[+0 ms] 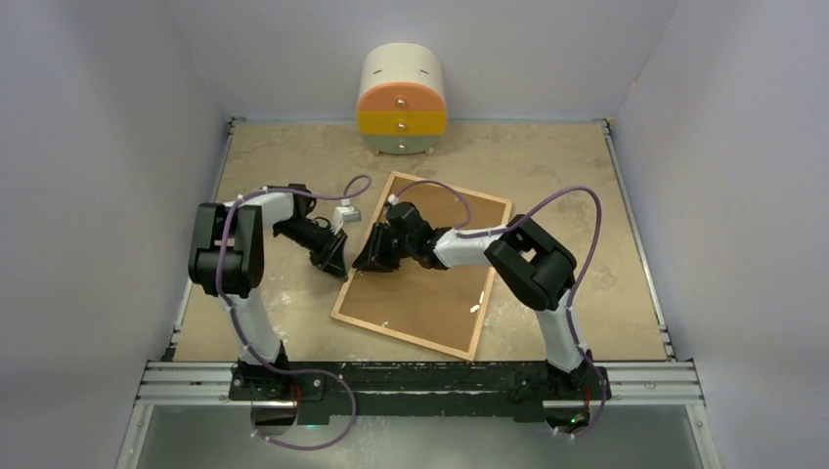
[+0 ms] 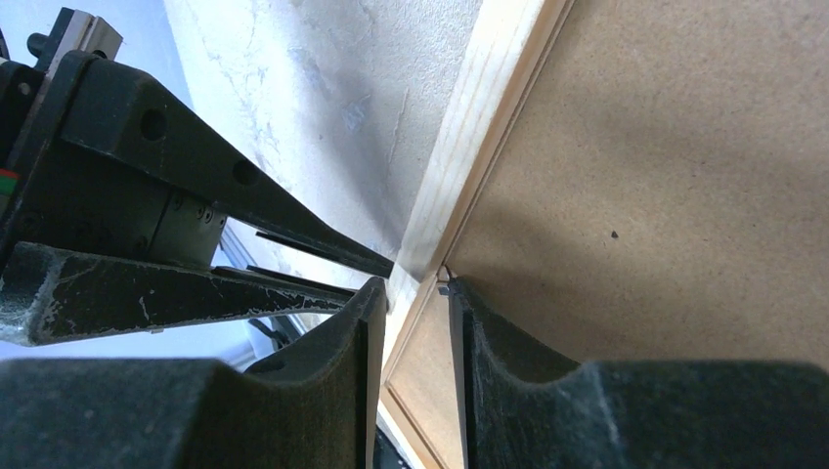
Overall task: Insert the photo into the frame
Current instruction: Install the photo frame at the center of the board.
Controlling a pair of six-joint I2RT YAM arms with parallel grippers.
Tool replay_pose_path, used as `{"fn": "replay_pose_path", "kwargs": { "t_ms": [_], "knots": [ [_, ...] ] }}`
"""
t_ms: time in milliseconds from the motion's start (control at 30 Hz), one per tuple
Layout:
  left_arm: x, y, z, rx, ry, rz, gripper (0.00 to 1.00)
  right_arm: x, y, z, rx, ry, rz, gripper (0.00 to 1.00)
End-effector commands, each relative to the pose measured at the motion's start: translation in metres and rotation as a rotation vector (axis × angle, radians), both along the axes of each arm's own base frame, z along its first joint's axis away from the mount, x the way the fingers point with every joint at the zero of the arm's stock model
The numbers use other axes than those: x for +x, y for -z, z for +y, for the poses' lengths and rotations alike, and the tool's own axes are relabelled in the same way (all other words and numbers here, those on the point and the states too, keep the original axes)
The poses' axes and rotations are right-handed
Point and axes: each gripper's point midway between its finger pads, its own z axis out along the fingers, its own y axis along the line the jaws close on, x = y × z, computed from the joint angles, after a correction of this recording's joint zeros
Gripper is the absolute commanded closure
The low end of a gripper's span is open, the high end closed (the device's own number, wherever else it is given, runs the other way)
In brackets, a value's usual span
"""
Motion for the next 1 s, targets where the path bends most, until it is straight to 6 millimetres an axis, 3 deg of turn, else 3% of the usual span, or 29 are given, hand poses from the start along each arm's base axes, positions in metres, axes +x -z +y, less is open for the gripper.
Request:
{"fn": "replay_pose_path", "kwargs": {
  "t_ms": [0, 500, 733, 967],
  "knots": [
    [0.001, 0.017, 0.008, 0.031, 0.043, -0.034, 0.82, -0.019, 0.023, 0.003, -0.032, -0.049, 0.072, 0.67],
    [0.002, 0.017, 0.008, 0.029, 0.044, -0.032, 0.83, -0.027, 0.022, 0.005, -0.036, -0.099, 0.099, 0.67],
    [0.0, 0.017, 0.009, 0.034, 0.05, -0.034, 0.84, -0.007, 0.008, -0.014, -0.075, -0.067, 0.048, 0.67],
    [0.0, 0.018, 0.009, 0.033, 0.049, -0.029, 0.85, -0.01, 0.018, -0.012, -0.072, -0.072, 0.043, 0.66]
  ]
}}
